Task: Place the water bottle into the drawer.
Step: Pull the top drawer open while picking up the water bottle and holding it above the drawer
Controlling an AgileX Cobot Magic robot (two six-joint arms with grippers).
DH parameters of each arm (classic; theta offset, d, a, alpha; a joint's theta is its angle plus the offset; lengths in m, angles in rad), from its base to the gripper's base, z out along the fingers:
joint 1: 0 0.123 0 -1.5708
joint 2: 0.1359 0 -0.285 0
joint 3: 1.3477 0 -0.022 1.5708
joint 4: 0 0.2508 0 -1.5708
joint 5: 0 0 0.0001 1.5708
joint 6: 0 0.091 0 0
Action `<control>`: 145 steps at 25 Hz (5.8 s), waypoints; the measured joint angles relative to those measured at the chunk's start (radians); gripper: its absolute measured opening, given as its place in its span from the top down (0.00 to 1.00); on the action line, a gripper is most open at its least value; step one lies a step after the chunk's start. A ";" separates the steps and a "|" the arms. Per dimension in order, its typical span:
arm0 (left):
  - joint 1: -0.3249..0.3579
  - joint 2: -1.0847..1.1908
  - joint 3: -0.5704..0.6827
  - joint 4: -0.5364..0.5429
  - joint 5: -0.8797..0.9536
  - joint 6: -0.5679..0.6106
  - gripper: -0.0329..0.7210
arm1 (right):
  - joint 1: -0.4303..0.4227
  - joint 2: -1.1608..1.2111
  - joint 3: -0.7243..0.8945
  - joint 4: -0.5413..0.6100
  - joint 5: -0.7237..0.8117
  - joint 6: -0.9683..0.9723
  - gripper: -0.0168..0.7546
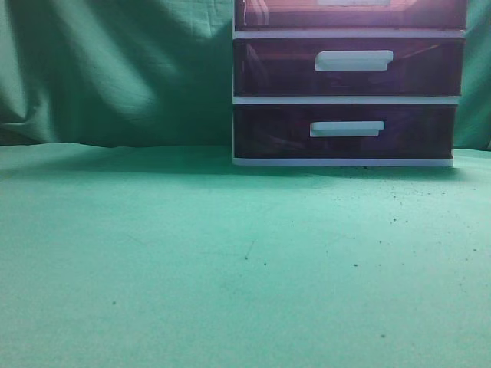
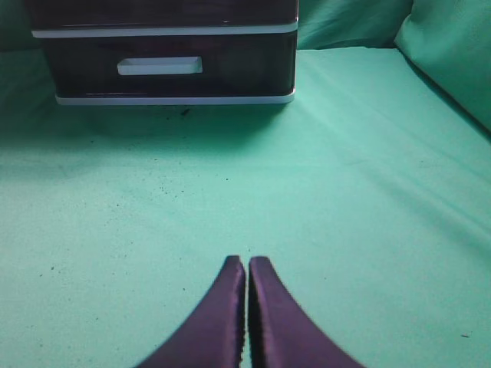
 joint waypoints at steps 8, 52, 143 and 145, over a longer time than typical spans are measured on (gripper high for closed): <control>0.000 0.181 0.000 0.000 -0.136 0.051 0.11 | 0.000 0.000 0.000 0.000 0.000 0.000 0.98; -0.156 0.464 -0.331 0.104 -0.059 0.055 0.58 | 0.000 0.000 0.000 0.000 0.000 0.000 0.98; -0.583 0.217 -0.499 0.184 0.403 0.074 0.58 | 0.211 1.827 -1.222 -0.067 -0.835 -1.463 0.85; -0.583 0.217 -0.499 0.184 0.403 0.074 0.58 | 0.211 1.827 -1.222 -0.067 -0.835 -1.472 0.85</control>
